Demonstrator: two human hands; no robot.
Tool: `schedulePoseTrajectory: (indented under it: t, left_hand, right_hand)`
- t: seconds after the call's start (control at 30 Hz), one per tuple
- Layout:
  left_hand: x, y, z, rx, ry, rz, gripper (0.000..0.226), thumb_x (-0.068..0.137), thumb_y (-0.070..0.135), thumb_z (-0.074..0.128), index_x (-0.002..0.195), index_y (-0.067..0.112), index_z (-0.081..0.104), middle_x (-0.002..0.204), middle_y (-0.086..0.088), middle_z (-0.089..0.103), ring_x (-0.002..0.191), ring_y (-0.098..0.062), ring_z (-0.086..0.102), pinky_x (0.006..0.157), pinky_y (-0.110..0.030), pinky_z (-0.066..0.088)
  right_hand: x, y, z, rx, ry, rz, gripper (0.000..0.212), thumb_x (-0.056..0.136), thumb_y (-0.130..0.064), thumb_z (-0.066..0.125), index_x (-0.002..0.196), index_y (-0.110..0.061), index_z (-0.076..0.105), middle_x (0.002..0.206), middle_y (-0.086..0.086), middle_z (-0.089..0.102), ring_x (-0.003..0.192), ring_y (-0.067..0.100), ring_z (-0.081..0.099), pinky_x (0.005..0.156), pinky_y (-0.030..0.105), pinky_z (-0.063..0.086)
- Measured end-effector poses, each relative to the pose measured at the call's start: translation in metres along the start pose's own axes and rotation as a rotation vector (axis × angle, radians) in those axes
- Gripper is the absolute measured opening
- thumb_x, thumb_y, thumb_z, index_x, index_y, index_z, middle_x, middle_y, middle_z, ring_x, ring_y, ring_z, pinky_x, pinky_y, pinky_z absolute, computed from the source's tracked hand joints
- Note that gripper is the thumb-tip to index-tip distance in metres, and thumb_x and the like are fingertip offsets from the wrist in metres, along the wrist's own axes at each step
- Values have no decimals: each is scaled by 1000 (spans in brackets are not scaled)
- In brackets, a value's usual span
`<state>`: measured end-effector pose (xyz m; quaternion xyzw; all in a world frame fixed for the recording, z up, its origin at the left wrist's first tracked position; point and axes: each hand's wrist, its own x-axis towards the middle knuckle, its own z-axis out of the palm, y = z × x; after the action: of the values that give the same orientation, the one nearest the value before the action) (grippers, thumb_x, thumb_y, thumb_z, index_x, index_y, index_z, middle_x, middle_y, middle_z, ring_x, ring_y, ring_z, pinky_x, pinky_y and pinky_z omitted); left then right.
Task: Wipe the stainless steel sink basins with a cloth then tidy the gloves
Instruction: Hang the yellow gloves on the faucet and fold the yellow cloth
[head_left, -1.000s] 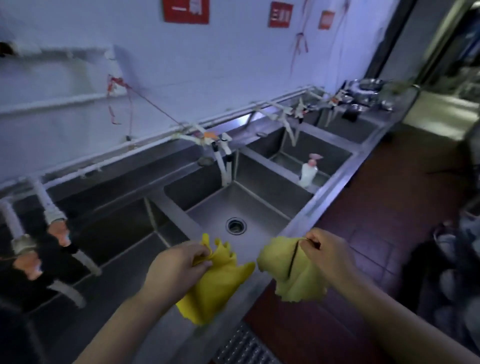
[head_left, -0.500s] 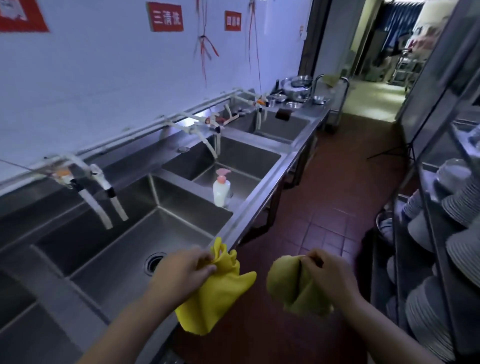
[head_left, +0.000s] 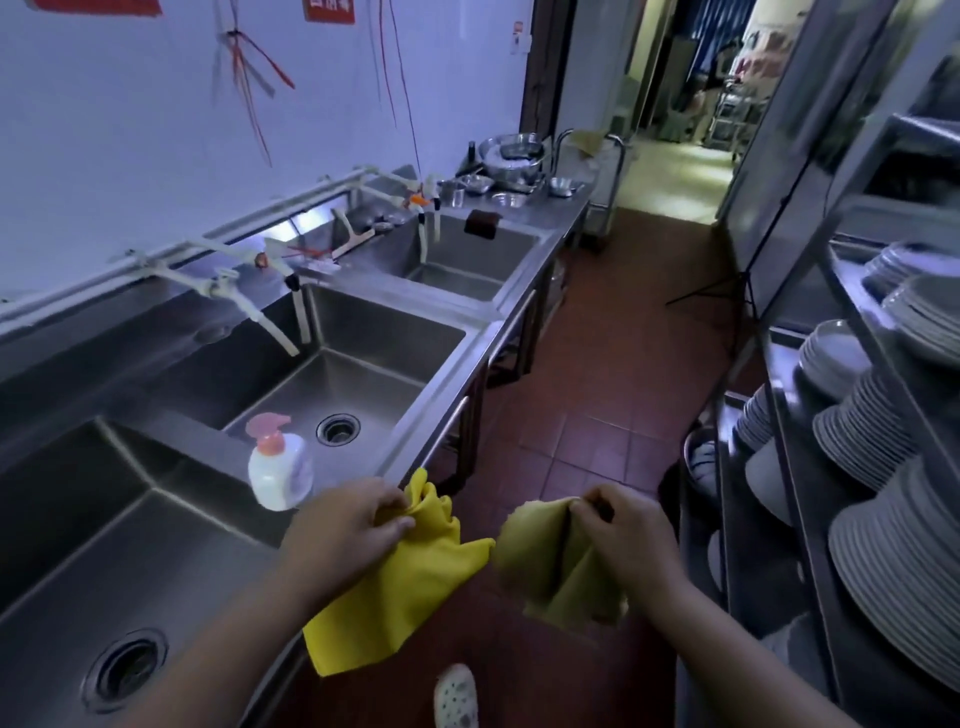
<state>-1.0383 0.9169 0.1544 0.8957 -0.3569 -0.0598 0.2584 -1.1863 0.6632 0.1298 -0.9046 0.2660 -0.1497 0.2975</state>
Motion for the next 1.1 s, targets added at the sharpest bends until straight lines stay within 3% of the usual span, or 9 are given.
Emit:
schedulePoseTrajectory:
  t: [0.17,0.3,0.43,0.63,0.73,0.87,0.97,1.1]
  left_hand:
    - [136,7,23,0,-28,34,13,84,35,66,95,28,68,83,16,56,80,-5,51,66,-23,36]
    - [244,20,27,-31,-60,91,15,84,36,66,96,29,68,87,13,62,80,-5,55,67,-22,41]
    - [337,34,30,-40,-79,148,12,83,35,67,93,28,68,83,17,58,78,-1,52,60,-12,33]
    - [460,43,52,-25,-99,163,12,83,35,67,93,28,68,81,17,57,80,-3,53,65,-18,36]
    - [520,48,68,2,-78,122,13,84,37,66,94,29,67,86,16,58,81,-3,52,61,-14,31]
    - [605,63,82,-35,3,9,10,83,32,68,90,27,67,80,15,59,85,-9,56,65,-22,35]
    - [661,73,85,-63,62,-65,5,81,31,70,84,29,66,67,21,51,76,-4,50,59,-12,31]
    - [722,70,92,-92,134,-184,6,80,29,72,82,30,66,72,22,54,77,-2,52,60,-10,30]
  right_hand:
    - [109,35,-12,-44,43,79,17,85,-29,65,70,-29,58,67,-12,59,65,4,54,60,26,45]
    - [194,57,-32,-69,77,174,17,84,-30,65,68,-29,59,68,-11,61,67,4,55,61,29,45]
    - [264,82,-53,-84,119,234,11,83,-27,67,72,-25,64,69,-10,62,67,7,56,62,30,44]
    - [376,138,-66,-71,123,262,19,81,-21,71,67,-27,59,64,-14,58,64,0,52,55,10,32]
    - [446,168,-67,-99,99,254,24,80,-24,71,65,-32,55,63,-13,57,63,5,53,54,14,32]
    - [553,201,-76,-81,52,225,27,80,-27,71,62,-32,52,61,-12,57,65,10,54,57,26,35]
    - [635,216,-88,-100,-12,190,19,80,-31,69,66,-29,57,66,-12,60,67,9,55,59,28,40]
    - [734,225,-89,-121,-88,103,20,81,-33,66,64,-32,55,67,-13,61,69,10,56,60,29,40]
